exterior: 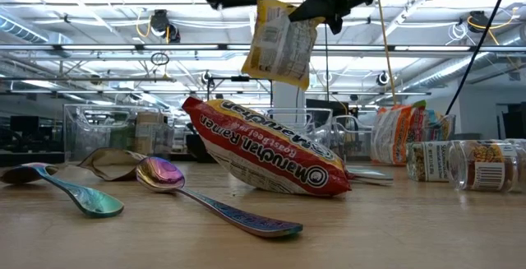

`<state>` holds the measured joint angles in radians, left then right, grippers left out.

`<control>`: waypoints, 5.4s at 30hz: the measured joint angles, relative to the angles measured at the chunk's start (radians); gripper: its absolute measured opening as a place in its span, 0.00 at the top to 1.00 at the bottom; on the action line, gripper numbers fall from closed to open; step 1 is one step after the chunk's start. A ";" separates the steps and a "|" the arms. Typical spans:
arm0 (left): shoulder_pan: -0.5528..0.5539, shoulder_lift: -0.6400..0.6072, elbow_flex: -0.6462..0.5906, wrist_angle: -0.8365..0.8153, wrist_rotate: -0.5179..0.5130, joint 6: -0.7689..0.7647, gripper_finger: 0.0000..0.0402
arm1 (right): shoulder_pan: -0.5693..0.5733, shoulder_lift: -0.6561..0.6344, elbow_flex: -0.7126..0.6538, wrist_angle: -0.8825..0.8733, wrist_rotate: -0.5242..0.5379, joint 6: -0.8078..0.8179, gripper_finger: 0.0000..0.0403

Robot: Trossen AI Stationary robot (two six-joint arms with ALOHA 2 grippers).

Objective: Pick & Place Food Item
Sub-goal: Put the yellow noodle pack into the right transparent bin

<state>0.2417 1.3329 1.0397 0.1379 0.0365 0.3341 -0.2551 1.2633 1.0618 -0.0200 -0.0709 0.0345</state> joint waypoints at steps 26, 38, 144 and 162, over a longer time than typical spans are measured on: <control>0.000 -0.291 -0.222 -0.355 -0.336 -0.242 0.44 | -0.014 -0.011 0.000 -0.014 0.845 0.213 1.00; -0.001 -0.290 -0.386 -0.220 -0.235 -0.208 0.44 | -0.013 -0.030 0.000 -0.289 1.001 0.488 1.00; -0.001 -0.289 -0.422 -0.187 0.043 -0.205 0.44 | -0.152 0.060 -0.430 0.055 1.008 0.765 0.85; -0.001 -0.288 -0.422 -0.174 0.043 -0.209 0.44 | -0.175 -0.022 -0.430 0.071 0.973 0.576 0.85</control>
<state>0.2405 1.0447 0.6178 -0.0363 0.0795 0.1253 -0.4296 1.2416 0.6319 0.0512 0.9017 0.6107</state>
